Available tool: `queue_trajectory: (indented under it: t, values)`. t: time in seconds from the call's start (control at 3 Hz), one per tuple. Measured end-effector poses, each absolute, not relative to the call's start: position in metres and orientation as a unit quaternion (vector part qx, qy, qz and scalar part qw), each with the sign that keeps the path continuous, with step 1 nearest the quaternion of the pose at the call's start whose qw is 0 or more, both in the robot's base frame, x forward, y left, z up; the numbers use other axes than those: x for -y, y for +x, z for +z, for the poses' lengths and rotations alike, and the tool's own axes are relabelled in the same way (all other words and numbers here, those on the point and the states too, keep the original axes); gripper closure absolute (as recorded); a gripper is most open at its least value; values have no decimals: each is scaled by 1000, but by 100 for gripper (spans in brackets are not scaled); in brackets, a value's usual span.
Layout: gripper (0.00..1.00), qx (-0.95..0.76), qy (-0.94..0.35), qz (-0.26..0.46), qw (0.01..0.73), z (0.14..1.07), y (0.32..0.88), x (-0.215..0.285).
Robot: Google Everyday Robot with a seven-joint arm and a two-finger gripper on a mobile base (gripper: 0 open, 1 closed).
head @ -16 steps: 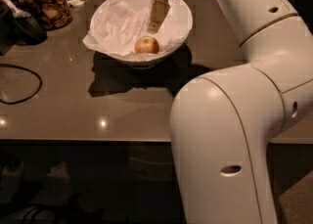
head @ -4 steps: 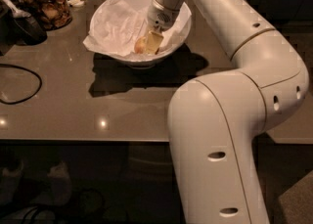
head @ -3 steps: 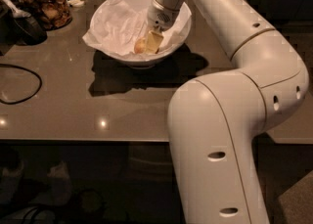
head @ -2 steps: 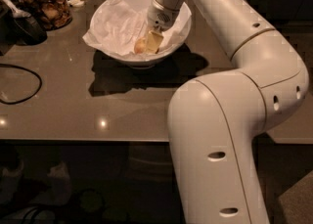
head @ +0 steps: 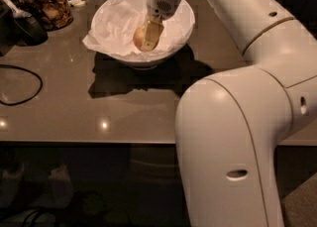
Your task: Pick apple from white bowl
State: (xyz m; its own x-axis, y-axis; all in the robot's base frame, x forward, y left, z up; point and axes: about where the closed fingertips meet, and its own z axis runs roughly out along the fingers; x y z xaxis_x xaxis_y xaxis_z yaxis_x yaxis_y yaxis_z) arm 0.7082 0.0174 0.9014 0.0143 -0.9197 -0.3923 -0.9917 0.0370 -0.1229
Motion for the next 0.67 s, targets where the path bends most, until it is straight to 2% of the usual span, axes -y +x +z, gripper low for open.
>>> queue_trajectory:
  t: [0.67]
  values:
    - [100,-683,-699,65,201,951,692,-20]
